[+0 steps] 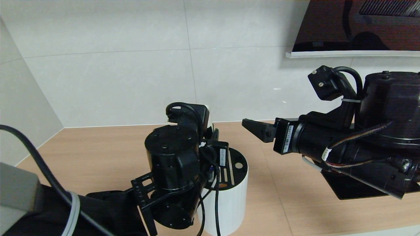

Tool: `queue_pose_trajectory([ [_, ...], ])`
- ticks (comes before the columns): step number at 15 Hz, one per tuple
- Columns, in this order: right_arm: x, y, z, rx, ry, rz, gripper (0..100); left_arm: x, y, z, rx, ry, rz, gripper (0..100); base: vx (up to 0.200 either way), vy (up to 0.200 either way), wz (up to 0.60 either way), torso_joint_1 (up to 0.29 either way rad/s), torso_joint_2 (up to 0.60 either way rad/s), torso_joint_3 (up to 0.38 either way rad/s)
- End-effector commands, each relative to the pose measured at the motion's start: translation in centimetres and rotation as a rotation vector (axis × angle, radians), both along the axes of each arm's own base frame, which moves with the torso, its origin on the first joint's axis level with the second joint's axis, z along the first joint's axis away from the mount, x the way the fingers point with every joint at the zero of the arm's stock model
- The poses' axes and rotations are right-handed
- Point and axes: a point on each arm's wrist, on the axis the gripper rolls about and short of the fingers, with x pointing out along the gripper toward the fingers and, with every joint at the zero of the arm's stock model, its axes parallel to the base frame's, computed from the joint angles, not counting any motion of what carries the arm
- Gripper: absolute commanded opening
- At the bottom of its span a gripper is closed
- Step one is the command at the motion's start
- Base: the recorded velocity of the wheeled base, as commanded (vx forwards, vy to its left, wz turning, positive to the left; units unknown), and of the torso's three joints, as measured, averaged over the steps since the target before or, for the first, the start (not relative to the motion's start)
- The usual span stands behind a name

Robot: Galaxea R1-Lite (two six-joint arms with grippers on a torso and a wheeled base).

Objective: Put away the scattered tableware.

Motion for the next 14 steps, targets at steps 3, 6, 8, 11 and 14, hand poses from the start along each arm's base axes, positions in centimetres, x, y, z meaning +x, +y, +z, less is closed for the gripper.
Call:
queue_pose_trajectory([
  [3,0.1,0.2,-0.3,-0.008,0.007,0.0,100,0.1,-0.1,-1.7,0.042,0.036,0.001,0,0.0,0.0,0.0,0.0,0.0,0.0],
  [6,0.2,0.2,-0.4,-0.009,0.008,0.0,100,0.0,-0.2,-2.2,0.058,0.048,0.0,0,0.0,0.0,0.0,0.0,0.0,0.0],
  [8,0.2,0.2,-0.4,-0.009,0.008,0.0,100,-0.3,-0.2,-2.4,0.065,0.054,-0.01,0,0.0,0.0,0.0,0.0,0.0,0.0],
  [11,0.2,0.2,-0.4,-0.01,0.009,0.0,100,-0.3,-0.2,-2.4,0.065,0.054,-0.01,0,0.0,0.0,0.0,0.0,0.0,0.0],
  [14,0.2,0.2,-0.4,-0.011,0.01,0.0,100,-0.3,-0.1,-2.4,0.065,0.054,-0.008,0,0.0,0.0,0.0,0.0,0.0,0.0],
])
